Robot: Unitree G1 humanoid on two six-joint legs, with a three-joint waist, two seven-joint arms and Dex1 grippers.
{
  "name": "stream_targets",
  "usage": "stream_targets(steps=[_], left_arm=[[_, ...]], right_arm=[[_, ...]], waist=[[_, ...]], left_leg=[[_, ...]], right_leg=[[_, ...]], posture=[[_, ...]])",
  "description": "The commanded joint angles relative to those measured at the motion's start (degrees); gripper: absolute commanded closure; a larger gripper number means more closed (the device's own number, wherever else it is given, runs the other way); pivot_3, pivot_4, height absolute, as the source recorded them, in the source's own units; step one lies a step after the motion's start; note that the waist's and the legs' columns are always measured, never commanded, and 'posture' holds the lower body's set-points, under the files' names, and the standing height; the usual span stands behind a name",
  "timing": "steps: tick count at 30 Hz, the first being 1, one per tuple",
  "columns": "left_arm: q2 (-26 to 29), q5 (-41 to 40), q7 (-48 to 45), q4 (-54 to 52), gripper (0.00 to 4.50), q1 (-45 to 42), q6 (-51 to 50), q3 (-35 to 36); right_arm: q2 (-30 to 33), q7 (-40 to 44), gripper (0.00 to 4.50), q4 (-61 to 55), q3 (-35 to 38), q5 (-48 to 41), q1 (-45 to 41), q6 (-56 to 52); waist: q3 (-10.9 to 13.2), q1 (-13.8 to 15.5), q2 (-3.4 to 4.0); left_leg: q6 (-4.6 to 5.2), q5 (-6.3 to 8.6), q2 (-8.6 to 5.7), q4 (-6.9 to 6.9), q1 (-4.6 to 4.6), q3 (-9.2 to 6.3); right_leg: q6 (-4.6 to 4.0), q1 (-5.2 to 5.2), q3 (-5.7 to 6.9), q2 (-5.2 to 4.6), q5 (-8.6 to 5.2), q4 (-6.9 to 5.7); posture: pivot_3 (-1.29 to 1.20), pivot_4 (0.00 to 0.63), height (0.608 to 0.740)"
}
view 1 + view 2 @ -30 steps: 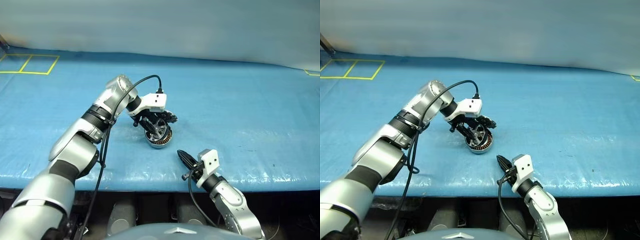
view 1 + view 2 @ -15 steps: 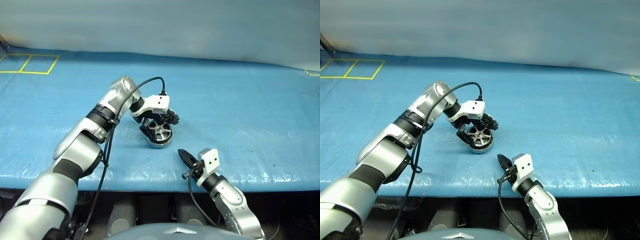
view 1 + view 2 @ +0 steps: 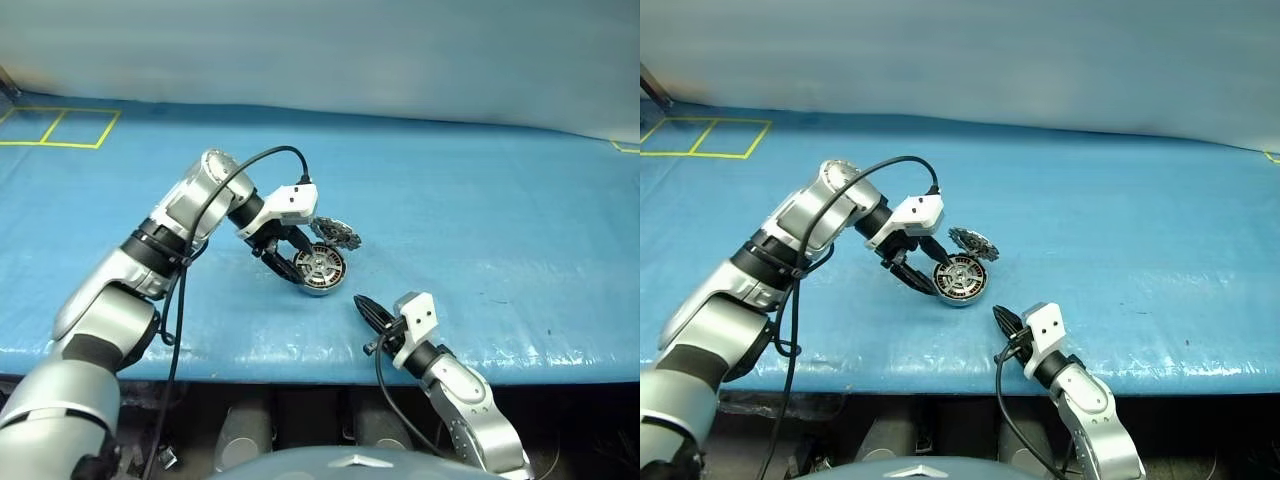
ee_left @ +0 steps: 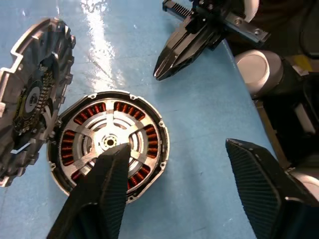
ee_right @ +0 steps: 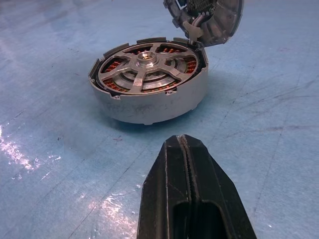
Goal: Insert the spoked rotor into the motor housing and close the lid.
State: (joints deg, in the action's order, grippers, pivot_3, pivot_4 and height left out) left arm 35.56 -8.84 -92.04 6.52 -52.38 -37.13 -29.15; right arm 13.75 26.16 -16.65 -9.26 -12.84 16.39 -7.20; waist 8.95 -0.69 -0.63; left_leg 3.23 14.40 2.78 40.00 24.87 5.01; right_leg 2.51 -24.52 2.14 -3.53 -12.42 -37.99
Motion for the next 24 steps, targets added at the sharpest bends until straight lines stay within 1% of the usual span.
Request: stream_targets(steps=[1, 4, 6, 7, 8, 9, 10, 11, 12, 13, 14, 16, 18, 19, 20, 22, 24], left_arm=[[3.7, -5.1, 2.9, -10.3, 2.58, 6.4, -5.8, 6.4], [5.7, -8.6, 9.7, -18.4, 3.59, 17.0, -11.3, 12.8], [4.2, -9.3, 18.0, -23.6, 4.26, 25.7, -13.1, 18.9], [3.2, -10.1, 21.7, -26.6, 4.47, 30.4, -14.1, 21.9], [2.2, -9.9, 25.3, -29.6, 4.47, 35.7, -12.9, 24.3], [1.7, -9.9, 27.6, -31.6, 4.47, 39.1, -12.0, 25.5], [-0.1, -9.8, 30.8, -33.6, 4.47, 43.3, -10.3, 27.2], [-3.0, -9.6, 34.3, -34.8, 4.47, 47.3, -6.9, 28.9], [-6.3, -7.4, 38.2, -35.7, 4.47, 52.0, 1.4, 29.6], [-8.3, -5.7, 41.0, -36.4, 4.47, 55.6, 6.7, 29.6], [-9.7, -4.8, 42.8, -37.0, 4.47, 58.5, 9.1, 29.1], [-14.7, -5.5, 46.8, -37.4, 4.47, 63.3, 12.4, 28.5], [-19.3, -5.6, 49.9, -36.5, 4.47, 67.3, 18.4, 26.9], [-20.7, -5.0, 50.8, -35.9, 4.47, 68.7, 21.1, 25.8], [-21.3, -4.5, 51.2, -35.4, 4.47, 69.5, 22.9, 25.0], [-22.9, -0.6, 54.0, -32.9, 4.47, 71.5, 29.6, 22.2], [-25.1, 2.0, 57.6, -30.0, 4.47, 73.1, 34.3, 20.2]], right_arm=[[0.0, -0.5, 4.50, -4.3, 0.7, -0.9, -0.3, -0.9], [0.4, -0.6, 4.50, -7.8, 0.0, -1.2, -1.0, -2.9], [0.2, -1.2, 4.50, -10.5, -1.1, -1.1, -2.4, -5.4], [0.0, -1.8, 4.50, -11.7, -1.5, -1.1, -3.2, -7.0], [-0.5, -2.5, 4.50, -12.6, -1.6, -1.6, -4.1, -8.9], [-0.8, -3.0, 4.50, -13.1, -1.6, -2.1, -4.6, -10.2], [-0.9, -3.3, 4.50, -13.3, -1.7, -2.3, -5.3, -11.5], [-0.8, -3.4, 4.50, -13.3, -1.7, -2.3, -5.9, -12.4], [0.0, -3.3, 4.50, -13.2, -1.8, -2.0, -6.6, -14.2], [1.1, -3.1, 4.50, -13.1, -1.8, -1.6, -7.1, -16.0], [2.4, -2.7, 4.50, -13.0, -1.6, -1.1, -7.5, -17.5], [5.9, -2.6, 4.50, -13.4, 0.0, -0.7, -8.2, -22.4], [8.5, -3.5, 4.50, -14.1, 2.7, -1.2, -8.8, -27.5], [9.2, -4.1, 4.50, -14.4, 3.8, -1.3, -9.3, -29.1], [9.6, -4.5, 4.50, -14.7, 4.4, -1.4, -9.6, -30.1], [8.5, -6.6, 4.50, -14.6, 7.4, -2.4, -12.1, -32.8], [7.8, -9.7, 4.50, -12.6, 10.0, -1.3, -17.2, -34.7]], waist=[[0.0, 0.0, 0.01], [0.0, -0.3, 0.07], [0.0, -0.2, 0.07], [0.0, 0.0, 0.06], [0.0, 0.0, 0.04], [0.0, 0.0, 0.05], [0.0, 0.0, 0.05], [-0.1, 0.3, 0.05], [-0.1, 0.4, 0.06], [-0.1, 0.7, 0.05], [-0.1, 0.8, -0.02], [-0.2, 1.1, -0.02], [-0.2, 1.4, 0.02], [-0.2, 1.5, -0.01], [-0.2, 1.5, -0.03], [-0.2, 1.5, 0.05], [-0.3, 1.2, 0.21]], left_leg=[[-0.01, -0.01, 0.02, 0.00, 0.00, -0.01], [-0.05, -0.02, 0.08, -0.09, -0.13, 0.03], [-0.12, -0.07, 0.13, -0.09, -0.17, 0.00], [-0.14, -0.08, 0.15, -0.09, -0.21, 0.01], [-0.17, -0.10, 0.15, -0.08, -0.20, -0.01], [-0.19, -0.11, 0.16, -0.08, -0.23, -0.03], [-0.20, -0.10, 0.17, -0.08, -0.31, -0.04], [-0.21, -0.10, 0.17, -0.08, -0.33, -0.04], [-0.22, -0.09, 0.15, -0.08, -0.37, -0.09], [-0.23, -0.08, 0.14, -0.08, -0.38, -0.09], [-0.21, -0.06, 0.10, -0.08, -0.37, -0.08], [-0.31, 0.03, 0.02, -0.09, -0.36, -0.06], [-0.36, 0.10, -0.10, -0.09, -0.33, -0.03], [-0.33, 0.11, -0.15, -0.09, -0.33, 0.01], [-0.30, 0.11, -0.18, -0.09, -0.31, 0.03], [-0.31, 0.11, -0.17, -0.09, -0.32, 0.03], [-0.31, 0.11, -0.14, -0.09, -0.32, 0.03]], right_leg=[[-0.01, 0.00, 0.02, 0.01, -0.01, -0.01], [-0.05, 0.03, -0.02, 0.04, -0.03, -0.06], [-0.09, 0.05, 0.03, 0.04, -0.07, -0.09], [-0.09, 0.06, 0.02, 0.03, -0.06, -0.10], [-0.09, 0.07, 0.04, 0.02, -0.07, -0.13], [-0.09, 0.05, 0.05, 0.01, -0.06, -0.12], [-0.10, 0.02, 0.05, -0.01, -0.06, -0.12], [-0.10, -0.01, 0.07, -0.02, -0.06, -0.09], [-0.11, 0.01, 0.11, -0.10, -0.06, -0.07], [-0.14, 0.02, 0.13, -0.21, -0.04, 0.00], [-0.31, 0.05, 0.13, -0.49, 0.07, 0.03], [-0.49, 0.04, 0.24, -0.70, 0.19, 0.09], [-0.46, 0.01, 0.32, -0.88, 0.20, 0.08], [-0.43, 0.01, 0.32, -0.94, 0.22, 0.09], [-0.40, 0.01, 0.34, -0.94, 0.24, 0.10], [-0.27, -0.01, 0.45, -0.91, 0.16, 0.09], [-0.14, -0.04, 0.45, -0.84, 0.09, 0.08]], posture=[[0.00, 0.150, 0.740], [0.00, 0.150, 0.740], [0.00, 0.150, 0.740], [0.00, 0.150, 0.740], [0.00, 0.150, 0.740], [0.00, 0.150, 0.740], [0.00, 0.150, 0.740], [0.00, 0.150, 0.740], [0.00, 0.150, 0.740], [0.00, 0.150, 0.740], [0.00, 0.150, 0.740], [0.00, 0.150, 0.740], [0.00, 0.150, 0.740], [0.00, 0.150, 0.740], [0.00, 0.150, 0.740], [0.00, 0.150, 0.740], [0.00, 0.150, 0.740]])
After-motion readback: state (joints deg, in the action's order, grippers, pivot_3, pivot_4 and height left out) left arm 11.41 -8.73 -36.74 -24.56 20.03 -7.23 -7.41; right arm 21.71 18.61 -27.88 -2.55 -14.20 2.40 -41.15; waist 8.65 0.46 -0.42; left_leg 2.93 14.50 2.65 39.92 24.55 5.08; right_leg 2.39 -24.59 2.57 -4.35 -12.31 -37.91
